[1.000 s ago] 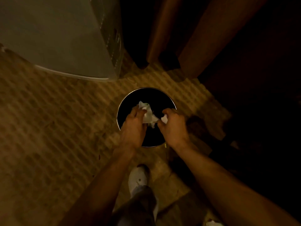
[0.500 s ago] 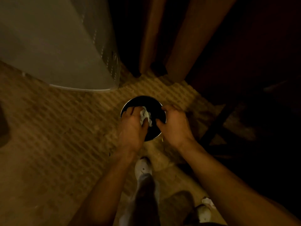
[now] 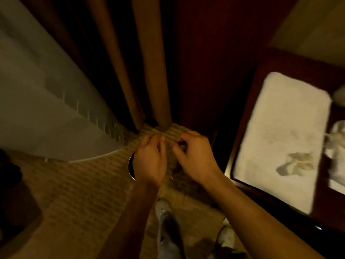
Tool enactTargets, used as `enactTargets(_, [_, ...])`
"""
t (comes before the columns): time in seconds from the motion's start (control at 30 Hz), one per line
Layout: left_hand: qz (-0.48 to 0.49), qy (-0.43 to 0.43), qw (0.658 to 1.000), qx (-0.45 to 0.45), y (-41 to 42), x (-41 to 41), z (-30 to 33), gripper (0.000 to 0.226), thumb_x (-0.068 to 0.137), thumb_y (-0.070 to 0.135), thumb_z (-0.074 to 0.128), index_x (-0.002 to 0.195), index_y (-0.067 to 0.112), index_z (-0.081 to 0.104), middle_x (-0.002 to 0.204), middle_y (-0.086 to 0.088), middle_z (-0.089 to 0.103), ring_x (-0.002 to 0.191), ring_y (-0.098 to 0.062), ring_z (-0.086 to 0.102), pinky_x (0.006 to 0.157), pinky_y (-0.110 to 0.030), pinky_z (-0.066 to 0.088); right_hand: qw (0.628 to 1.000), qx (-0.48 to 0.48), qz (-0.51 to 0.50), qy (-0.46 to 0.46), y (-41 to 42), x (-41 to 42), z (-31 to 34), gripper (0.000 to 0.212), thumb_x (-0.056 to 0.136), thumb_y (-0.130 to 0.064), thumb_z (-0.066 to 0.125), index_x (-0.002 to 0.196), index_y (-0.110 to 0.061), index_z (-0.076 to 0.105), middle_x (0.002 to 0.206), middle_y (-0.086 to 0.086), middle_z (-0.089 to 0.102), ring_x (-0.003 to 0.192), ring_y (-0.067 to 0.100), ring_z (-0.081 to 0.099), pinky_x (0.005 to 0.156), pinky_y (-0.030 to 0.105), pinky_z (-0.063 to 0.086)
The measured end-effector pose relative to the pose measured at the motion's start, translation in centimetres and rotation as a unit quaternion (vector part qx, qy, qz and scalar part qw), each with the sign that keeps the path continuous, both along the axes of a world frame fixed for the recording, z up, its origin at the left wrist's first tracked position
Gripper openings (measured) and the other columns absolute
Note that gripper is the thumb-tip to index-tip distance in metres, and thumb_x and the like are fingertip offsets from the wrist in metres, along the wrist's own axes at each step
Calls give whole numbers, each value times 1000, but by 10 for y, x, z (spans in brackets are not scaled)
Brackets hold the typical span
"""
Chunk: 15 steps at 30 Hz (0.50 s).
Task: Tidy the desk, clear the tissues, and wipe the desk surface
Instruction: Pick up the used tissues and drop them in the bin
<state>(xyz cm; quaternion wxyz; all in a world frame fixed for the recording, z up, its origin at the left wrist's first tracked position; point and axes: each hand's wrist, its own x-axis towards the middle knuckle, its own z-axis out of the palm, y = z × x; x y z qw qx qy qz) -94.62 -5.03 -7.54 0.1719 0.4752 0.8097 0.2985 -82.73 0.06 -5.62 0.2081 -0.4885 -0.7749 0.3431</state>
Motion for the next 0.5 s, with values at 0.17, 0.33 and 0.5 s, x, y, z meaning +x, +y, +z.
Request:
enactTargets(0.17, [-80,-12,997,-2,7,75,56,44,97,34,41,139,24,40,137,-2,47,113,-22,55,90,-39,47,998,26,-59,24,-13,78,55,13,89,-28,60,90,-17,66,89,-3,63,83,8,55,70,24,45])
enactTargets(0.33, [-168,-11,986,9,11,157,82,46,97,34,42,142,21,37,140,-2,44,119,-20,51,93,-33,46,988,20,-152,-6,-24,162,73,20,90,-35,59,97,-18,66,96,-1,66,90,12,58,78,29,50])
enactTargets(0.5, [-243,-1,970,19,17,224,79,46,97,35,44,141,22,38,140,-2,46,116,-20,54,91,-40,51,975,18,-216,-53,-35,241,78,26,89,-33,61,106,-14,64,105,2,66,97,15,59,80,24,44])
